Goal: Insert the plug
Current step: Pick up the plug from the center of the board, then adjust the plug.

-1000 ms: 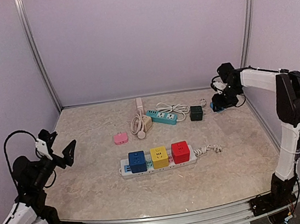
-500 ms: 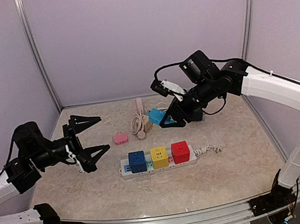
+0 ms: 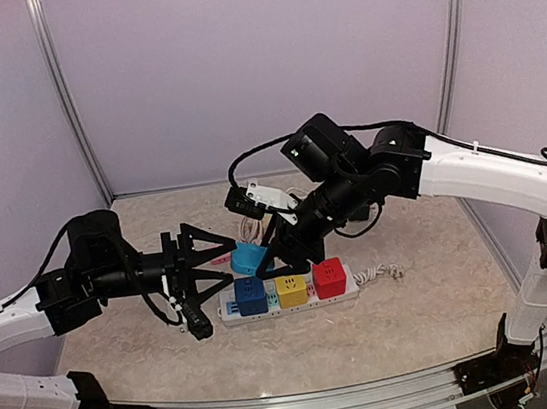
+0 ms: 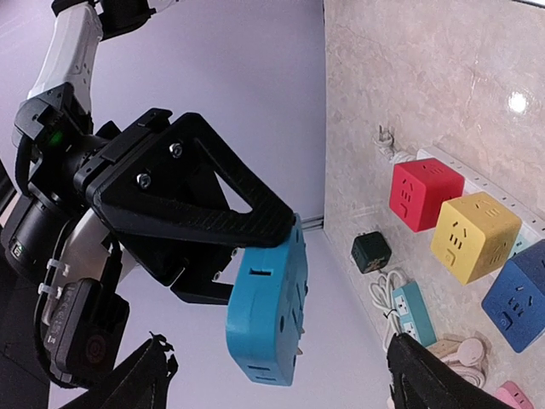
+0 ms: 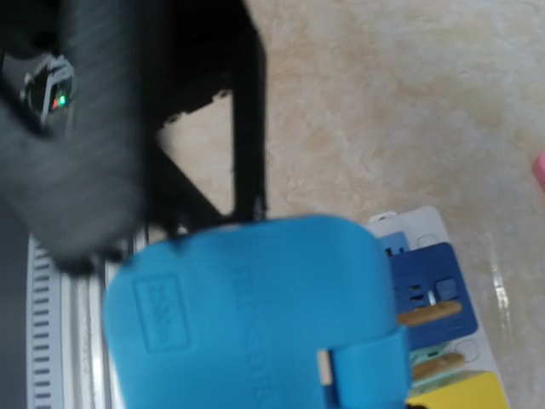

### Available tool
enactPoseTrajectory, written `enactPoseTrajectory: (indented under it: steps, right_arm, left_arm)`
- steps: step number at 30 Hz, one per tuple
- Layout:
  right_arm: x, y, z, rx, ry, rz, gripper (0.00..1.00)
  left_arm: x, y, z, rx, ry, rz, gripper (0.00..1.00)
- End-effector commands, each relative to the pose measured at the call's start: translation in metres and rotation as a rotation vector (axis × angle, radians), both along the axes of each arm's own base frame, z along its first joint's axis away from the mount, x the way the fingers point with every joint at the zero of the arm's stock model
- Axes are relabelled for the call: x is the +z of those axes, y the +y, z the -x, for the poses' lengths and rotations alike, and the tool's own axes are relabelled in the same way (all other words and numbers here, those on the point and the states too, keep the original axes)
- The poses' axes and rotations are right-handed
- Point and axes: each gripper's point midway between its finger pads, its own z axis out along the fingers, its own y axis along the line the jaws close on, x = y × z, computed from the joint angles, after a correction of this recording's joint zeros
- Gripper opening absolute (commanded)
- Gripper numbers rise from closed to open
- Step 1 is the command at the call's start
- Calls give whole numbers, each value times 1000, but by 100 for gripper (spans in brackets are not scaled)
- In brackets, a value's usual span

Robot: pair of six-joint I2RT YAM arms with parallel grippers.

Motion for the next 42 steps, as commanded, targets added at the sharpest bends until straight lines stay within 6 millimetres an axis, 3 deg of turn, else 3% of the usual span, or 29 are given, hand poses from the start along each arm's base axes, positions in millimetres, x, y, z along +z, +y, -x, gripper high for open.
enactPoseTrajectory:
  steps: [1,9,12,16,19,21,22,26,30,33,35,42]
  right_arm:
    - [1,8,13,57,-25,19,0]
    - [-1,21,20,106,-28,17,0]
    - [-4,22,17,99,-40,26,0]
    - [-3,22,11,76,-64,29,2]
    - [6,17,-2,7,-127,17,69]
    - [18,8,-13,-53,-195,-2,96]
    - [24,2,-17,-80,-233,-13,99]
    - [49,-14,-11,-78,-309,-114,100]
    - [71,-17,1,-24,-343,-233,100]
    - [80,-13,-6,-29,-343,-276,100]
    - [85,-9,-14,-22,-311,-301,98]
    - [92,12,-26,55,-212,-377,87]
  left_arm:
    - [-2,-6,-1,10,25,-15,77]
    - [-4,-10,0,1,32,-20,30]
    - [-4,-11,2,-5,32,-9,1]
    - [-2,-9,2,15,82,30,0]
    - [6,-7,-2,74,216,96,0]
    - [16,-5,-8,147,385,179,0]
    - [21,-3,-13,199,501,231,0]
    - [32,11,-30,401,1025,435,0]
    - [36,25,-45,507,1529,628,0]
    - [34,35,-60,524,1686,713,0]
    - [44,35,-63,457,1734,731,0]
    - [48,28,-52,380,1641,672,0]
